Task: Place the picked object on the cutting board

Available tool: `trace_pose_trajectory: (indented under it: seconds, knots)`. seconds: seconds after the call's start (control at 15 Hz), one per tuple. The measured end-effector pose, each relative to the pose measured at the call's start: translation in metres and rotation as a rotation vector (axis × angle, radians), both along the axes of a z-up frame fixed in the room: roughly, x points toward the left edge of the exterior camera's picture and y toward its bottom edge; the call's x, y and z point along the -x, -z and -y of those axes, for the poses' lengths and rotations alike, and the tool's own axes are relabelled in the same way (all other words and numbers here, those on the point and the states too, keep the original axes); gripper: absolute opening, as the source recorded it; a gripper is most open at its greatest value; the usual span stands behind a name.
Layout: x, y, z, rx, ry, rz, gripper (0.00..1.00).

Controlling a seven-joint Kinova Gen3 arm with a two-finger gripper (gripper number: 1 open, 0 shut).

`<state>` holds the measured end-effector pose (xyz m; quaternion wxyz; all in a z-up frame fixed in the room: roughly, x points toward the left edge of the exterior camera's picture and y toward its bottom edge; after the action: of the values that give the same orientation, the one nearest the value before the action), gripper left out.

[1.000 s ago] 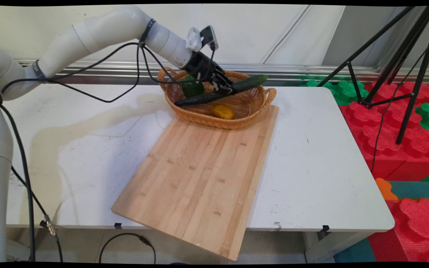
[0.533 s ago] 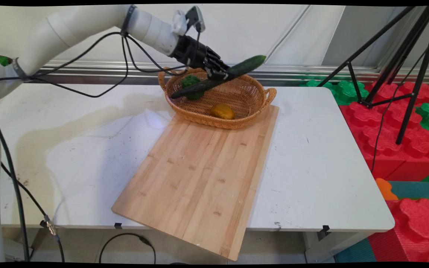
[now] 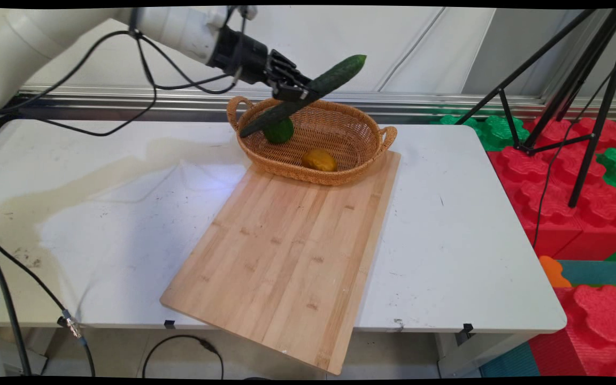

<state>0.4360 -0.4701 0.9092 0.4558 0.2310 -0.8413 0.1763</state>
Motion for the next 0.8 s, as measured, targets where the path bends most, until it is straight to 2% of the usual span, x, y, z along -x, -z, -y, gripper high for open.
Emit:
trace_pose_trajectory:
  seconds: [0.2, 0.8]
  knots:
    - [-0.016, -0.013, -0.026, -0.015, 0.021, -0.009, 0.00]
    - [-0.031, -0.036, -0.094, -0.075, 0.103, -0.033, 0.00]
